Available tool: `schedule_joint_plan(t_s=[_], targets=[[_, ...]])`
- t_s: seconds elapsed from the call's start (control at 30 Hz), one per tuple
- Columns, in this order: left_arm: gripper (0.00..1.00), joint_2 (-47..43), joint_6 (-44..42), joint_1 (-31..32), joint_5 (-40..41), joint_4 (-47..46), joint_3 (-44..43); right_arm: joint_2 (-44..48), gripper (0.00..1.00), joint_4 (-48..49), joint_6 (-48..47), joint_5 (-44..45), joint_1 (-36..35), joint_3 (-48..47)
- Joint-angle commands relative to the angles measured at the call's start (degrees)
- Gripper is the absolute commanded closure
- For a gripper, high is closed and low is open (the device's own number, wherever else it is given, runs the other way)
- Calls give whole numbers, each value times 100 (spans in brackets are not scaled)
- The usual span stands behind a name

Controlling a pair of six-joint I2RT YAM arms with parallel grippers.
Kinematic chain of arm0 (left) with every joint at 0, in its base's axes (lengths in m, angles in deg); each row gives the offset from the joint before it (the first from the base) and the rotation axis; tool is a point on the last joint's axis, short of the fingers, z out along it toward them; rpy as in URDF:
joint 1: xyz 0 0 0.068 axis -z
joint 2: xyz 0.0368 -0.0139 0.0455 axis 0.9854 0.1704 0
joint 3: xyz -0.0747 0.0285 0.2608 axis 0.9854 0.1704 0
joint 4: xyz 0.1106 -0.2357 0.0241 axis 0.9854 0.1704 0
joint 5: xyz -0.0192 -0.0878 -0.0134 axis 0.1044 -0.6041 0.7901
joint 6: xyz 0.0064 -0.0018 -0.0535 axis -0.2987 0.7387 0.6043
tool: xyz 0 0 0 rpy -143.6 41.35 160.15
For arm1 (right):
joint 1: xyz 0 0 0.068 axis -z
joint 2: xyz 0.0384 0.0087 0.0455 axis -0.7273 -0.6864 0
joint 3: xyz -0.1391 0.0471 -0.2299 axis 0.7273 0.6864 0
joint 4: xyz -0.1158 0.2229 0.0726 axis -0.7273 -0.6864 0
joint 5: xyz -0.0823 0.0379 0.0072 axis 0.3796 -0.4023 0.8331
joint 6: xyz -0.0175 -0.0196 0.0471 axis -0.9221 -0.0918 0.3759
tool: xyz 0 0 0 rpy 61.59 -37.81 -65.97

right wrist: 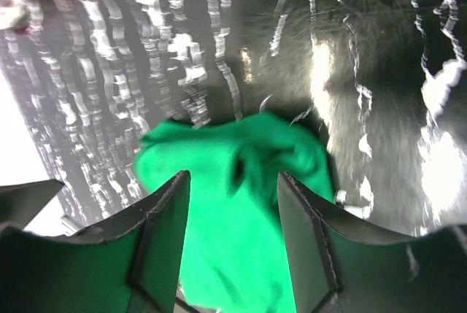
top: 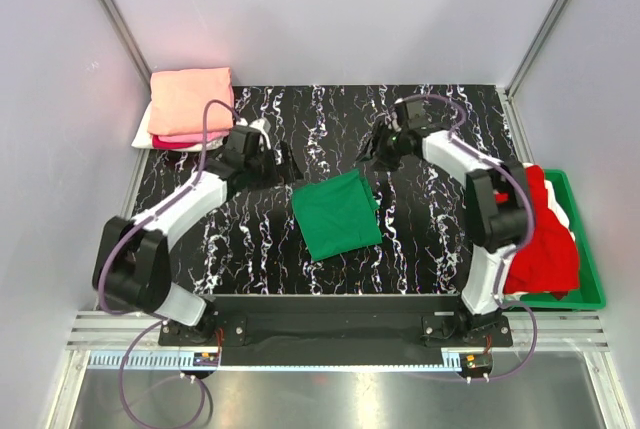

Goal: Fold and stack the t-shirts
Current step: Fold the tshirt

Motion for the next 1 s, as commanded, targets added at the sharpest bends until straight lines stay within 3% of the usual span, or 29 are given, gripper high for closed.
schedule_joint_plan(t_s=[0.0, 0.17, 0.3, 0.57, 0.83, 0.93, 0.97], targets=[[1, -640, -115, -7, 92, 197, -149, 1199, 41, -13, -207, 559, -12, 252], [1, -966, 131, 1, -39, -136, 528, 1579, 40, 155, -198, 76, -424, 551], [1, -1159, 290, -7, -119, -444, 1011, 1544, 41, 189, -145, 268, -487, 814], [1, -1458, 211, -7, -102, -1103, 2074, 806, 41, 250, -453, 225, -478, 850], [1, -1353, 228, -7, -119, -1648, 2541, 366, 42, 453, -515, 111, -478, 1026], [1, -1283, 255, -7, -110, -1745, 2603, 304, 47, 532, -480, 14, -487, 1070], [1, -1248, 255, -7, -128, -1745, 2629, 356, 59, 558, -471, 23, -487, 1105]])
